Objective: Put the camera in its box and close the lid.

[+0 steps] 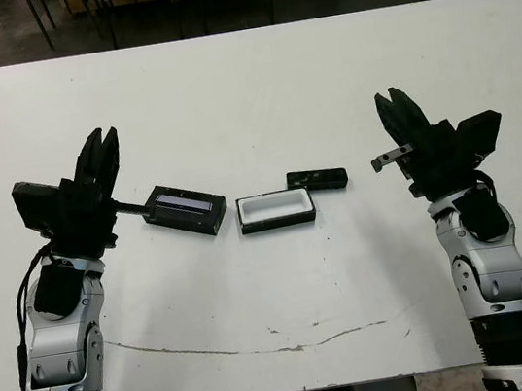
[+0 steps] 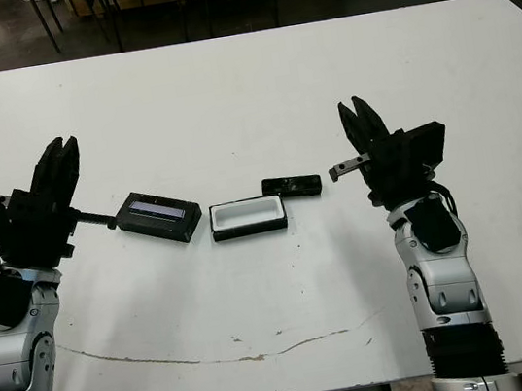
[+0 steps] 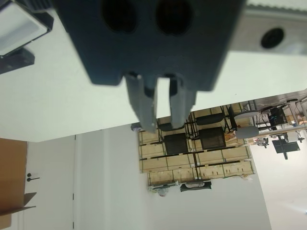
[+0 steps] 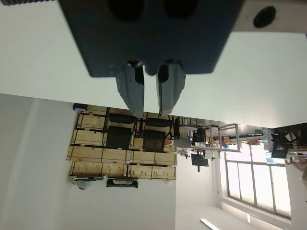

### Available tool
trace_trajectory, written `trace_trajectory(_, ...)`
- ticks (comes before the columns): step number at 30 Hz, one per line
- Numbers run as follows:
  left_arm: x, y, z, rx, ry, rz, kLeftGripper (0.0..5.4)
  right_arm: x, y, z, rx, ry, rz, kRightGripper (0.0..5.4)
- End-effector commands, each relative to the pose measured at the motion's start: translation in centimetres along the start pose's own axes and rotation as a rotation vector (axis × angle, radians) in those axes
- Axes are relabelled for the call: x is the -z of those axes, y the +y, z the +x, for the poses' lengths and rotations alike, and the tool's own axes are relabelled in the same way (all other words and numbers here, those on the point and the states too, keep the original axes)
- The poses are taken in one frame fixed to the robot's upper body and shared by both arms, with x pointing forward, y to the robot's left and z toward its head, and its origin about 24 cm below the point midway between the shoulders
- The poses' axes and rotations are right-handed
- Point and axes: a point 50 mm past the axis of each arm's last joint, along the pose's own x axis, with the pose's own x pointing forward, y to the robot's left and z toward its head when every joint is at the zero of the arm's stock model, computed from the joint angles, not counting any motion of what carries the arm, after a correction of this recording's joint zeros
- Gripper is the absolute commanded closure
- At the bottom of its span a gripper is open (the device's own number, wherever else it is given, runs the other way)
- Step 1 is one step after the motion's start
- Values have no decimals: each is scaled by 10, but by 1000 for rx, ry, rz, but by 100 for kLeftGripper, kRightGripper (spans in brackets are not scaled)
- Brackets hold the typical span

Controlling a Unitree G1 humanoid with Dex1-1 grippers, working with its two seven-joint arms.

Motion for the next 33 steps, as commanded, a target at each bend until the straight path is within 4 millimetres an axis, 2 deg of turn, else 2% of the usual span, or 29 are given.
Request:
trace_trajectory(1, 5, -1, -5, 2, 34, 6, 539, 5, -3, -6, 4, 33, 3, 540)
trace_trajectory(9, 6, -1, -5, -4, 40, 1, 539, 6, -6, -3, -16, 47, -10, 540)
trace_trajectory(12, 6, 0, -7, -8, 36, -9, 539, 0, -13, 7, -38, 35, -74, 540)
trace_trajectory(18, 4, 1, -10, -12, 32, -14, 539, -29, -45, 61, -127, 57, -287, 540)
trace_trajectory(22, 3, -1, -11, -10, 29, -13, 539, -32, -59, 93, -219, 160, -465, 540)
trace_trajectory(27, 3, -2, -13, -16, 38, -7, 539, -18, -57, 110, -379, 329, -539, 540)
trace_trajectory(33, 3, 1, -14, -19, 43, 10, 539, -8, -42, 114, -618, 496, -638, 540)
